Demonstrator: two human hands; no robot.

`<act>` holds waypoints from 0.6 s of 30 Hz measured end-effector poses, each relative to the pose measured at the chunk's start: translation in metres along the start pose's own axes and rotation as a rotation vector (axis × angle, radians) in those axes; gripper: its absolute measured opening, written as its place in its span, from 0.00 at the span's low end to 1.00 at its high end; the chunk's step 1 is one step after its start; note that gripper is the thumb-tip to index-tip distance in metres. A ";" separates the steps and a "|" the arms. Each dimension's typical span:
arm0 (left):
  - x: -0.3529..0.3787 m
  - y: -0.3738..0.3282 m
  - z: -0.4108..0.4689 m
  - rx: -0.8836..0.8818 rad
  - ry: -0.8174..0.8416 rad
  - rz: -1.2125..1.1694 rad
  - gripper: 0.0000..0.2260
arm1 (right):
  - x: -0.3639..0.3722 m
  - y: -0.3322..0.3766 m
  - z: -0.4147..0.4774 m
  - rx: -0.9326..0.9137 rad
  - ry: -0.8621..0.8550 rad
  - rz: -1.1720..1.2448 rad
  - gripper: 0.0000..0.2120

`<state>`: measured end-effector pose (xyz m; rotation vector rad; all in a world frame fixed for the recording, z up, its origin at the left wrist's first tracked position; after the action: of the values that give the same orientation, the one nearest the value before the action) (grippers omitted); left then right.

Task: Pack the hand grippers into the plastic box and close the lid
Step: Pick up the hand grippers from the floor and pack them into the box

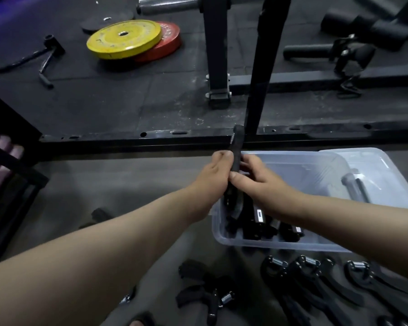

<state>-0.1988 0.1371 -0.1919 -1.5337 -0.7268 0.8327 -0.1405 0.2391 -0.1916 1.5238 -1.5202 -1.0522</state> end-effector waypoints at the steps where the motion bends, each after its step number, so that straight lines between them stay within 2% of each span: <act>1: 0.004 -0.002 -0.001 0.022 0.005 0.009 0.14 | -0.007 -0.003 -0.001 0.033 -0.010 -0.018 0.27; 3: 0.009 0.000 0.001 0.036 0.030 0.006 0.12 | -0.019 -0.007 -0.005 0.105 -0.013 -0.023 0.23; 7: 0.020 0.005 0.001 0.002 0.193 0.077 0.24 | -0.036 -0.019 -0.009 0.192 -0.079 0.020 0.16; 11: 0.036 0.002 -0.003 0.032 0.251 0.058 0.25 | -0.052 -0.033 -0.008 0.285 -0.165 -0.047 0.06; 14: 0.041 0.015 -0.004 0.017 0.284 0.103 0.29 | -0.077 -0.049 -0.006 0.399 -0.327 -0.064 0.10; 16: 0.031 0.025 -0.002 0.030 0.232 0.324 0.27 | -0.094 -0.057 -0.006 0.425 -0.416 -0.145 0.13; 18: 0.020 0.030 0.002 0.142 0.208 0.717 0.25 | -0.104 -0.062 -0.010 0.436 -0.423 -0.161 0.08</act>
<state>-0.1896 0.1514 -0.2240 -1.7337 0.0607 1.1900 -0.1031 0.3448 -0.2383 1.8208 -2.0495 -1.2507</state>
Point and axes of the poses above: each hand's wrist, its own z-axis towards the middle knuckle, its own x-axis out of the palm, y = z × x, the point moved 5 cm from there along z, towards the middle knuckle, and after that the axes turned 13 degrees about x, right-handed, at the moved point
